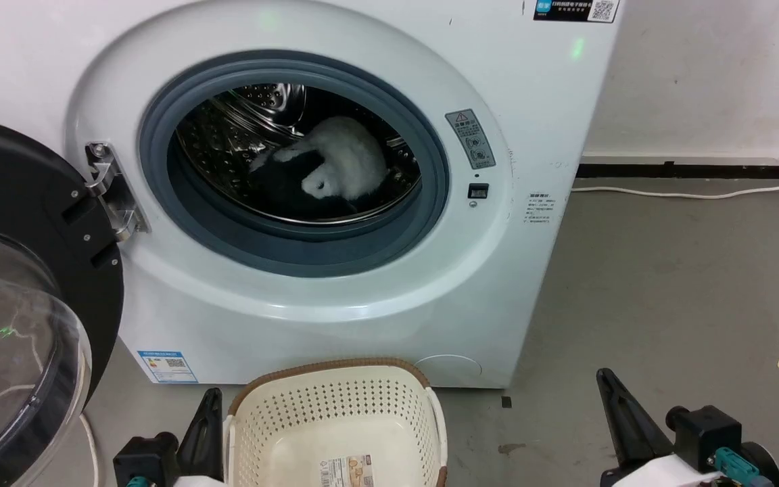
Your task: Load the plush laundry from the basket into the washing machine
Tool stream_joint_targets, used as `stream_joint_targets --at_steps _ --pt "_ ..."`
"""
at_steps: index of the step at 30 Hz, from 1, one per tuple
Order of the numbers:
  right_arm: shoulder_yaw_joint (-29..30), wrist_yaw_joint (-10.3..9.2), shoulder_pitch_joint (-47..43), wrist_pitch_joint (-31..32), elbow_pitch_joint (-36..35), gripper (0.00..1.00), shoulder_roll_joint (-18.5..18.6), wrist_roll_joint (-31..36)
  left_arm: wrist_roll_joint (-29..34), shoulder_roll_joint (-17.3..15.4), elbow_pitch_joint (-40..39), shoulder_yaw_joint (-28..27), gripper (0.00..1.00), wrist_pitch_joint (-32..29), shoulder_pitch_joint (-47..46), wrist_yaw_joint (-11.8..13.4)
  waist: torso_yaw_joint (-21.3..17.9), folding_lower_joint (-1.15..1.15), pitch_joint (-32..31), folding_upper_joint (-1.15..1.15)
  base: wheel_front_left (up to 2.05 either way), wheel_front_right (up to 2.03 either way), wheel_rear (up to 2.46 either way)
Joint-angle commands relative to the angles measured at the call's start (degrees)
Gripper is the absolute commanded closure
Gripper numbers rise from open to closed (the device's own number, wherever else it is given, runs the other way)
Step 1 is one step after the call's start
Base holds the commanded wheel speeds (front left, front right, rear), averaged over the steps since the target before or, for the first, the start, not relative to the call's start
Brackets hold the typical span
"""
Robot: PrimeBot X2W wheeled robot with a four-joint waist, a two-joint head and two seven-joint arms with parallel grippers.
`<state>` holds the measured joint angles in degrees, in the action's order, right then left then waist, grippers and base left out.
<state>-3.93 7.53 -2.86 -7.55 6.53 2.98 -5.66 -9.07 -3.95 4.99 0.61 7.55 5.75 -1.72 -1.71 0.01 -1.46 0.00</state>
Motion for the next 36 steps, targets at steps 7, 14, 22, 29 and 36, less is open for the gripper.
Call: stream_joint_targets --at_steps 7,14,22,29,36 --pt "0.6 -0.02 1.1 1.1 -1.2 1.0 -0.1 1.0 1.6 0.4 -0.9 -0.3 1.0 -1.1 -1.5 0.3 0.2 0.0 0.2 0.0 0.0 0.0 0.0" --pt "1.0 -0.03 1.4 1.9 -1.9 1.0 -0.1 1.6 2.6 0.5 -1.5 -0.3 1.0 -1.9 -2.0 0.5 0.4 0.0 0.3 0.0 0.0 0.0 0.0" --pt "1.5 -0.03 1.6 2.8 -2.6 1.0 -0.1 2.2 3.6 0.6 -2.0 -0.4 1.0 -2.8 -2.7 0.7 0.6 -0.01 0.5 0.0 0.0 0.0 0.0" --pt "1.9 -0.03 1.8 3.6 -3.3 1.0 -0.1 2.8 4.6 0.7 -2.5 -0.4 1.0 -3.6 -3.2 0.9 0.8 -0.01 0.7 0.0 0.0 0.0 0.0" --pt "2.4 -0.03 2.0 4.5 -4.0 1.0 -0.1 3.4 5.5 0.8 -3.1 -0.4 1.0 -4.4 -3.7 1.0 1.0 -0.01 0.8 0.0 0.0 0.0 0.0"
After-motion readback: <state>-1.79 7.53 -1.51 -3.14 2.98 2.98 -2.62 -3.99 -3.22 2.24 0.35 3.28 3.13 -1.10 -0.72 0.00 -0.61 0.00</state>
